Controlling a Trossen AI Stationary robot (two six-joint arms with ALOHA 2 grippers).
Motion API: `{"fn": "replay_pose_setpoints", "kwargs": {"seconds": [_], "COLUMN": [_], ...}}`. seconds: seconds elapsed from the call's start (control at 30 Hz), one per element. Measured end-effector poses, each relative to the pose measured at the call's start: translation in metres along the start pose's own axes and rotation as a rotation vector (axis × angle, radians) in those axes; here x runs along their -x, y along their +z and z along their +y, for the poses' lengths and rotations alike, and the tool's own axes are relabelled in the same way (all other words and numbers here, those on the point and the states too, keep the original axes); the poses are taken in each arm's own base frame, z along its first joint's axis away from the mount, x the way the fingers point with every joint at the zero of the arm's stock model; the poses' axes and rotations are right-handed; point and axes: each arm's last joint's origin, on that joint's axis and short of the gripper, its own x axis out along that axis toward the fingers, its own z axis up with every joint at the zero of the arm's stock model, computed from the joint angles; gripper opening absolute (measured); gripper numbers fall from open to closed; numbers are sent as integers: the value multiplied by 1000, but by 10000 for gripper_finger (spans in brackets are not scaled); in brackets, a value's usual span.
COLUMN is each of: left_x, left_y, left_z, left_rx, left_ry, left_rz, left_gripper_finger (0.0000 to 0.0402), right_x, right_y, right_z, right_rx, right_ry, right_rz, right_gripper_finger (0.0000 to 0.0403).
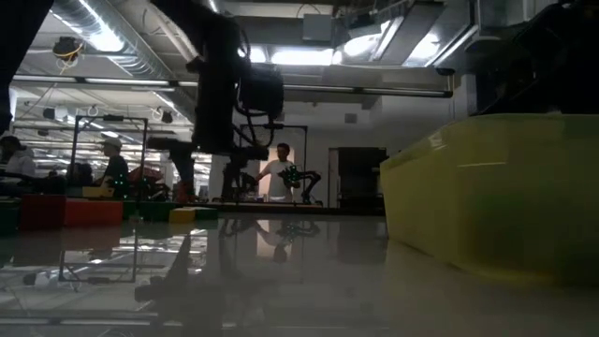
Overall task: Sort blocks by size
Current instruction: Put the long green block into the yellow bin
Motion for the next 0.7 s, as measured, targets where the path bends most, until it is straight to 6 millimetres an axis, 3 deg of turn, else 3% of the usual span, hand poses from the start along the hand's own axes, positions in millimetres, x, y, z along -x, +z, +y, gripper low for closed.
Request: {"fn": "replay_pose_setpoints", "kwargs": {"seconds": [0.27,0.6,0.7], "left_x": [-24,-31,-31], "left_y": [4,9,10], "left_z": [11,16,15], "left_rx": [51,4,-42], "left_ry": [-1,-3,-17], "left_rz": [24,27,23], "left_gripper_finger": [225,224,204], "right_x": [0,0,0], "right_y": [0,0,-1], "right_z": [0,0,0], "right_rx": [1,4,4], "right_ry": [0,-1,-2], "right_rz": [3,4,7], "right_gripper_finger": [344,344,344]}}
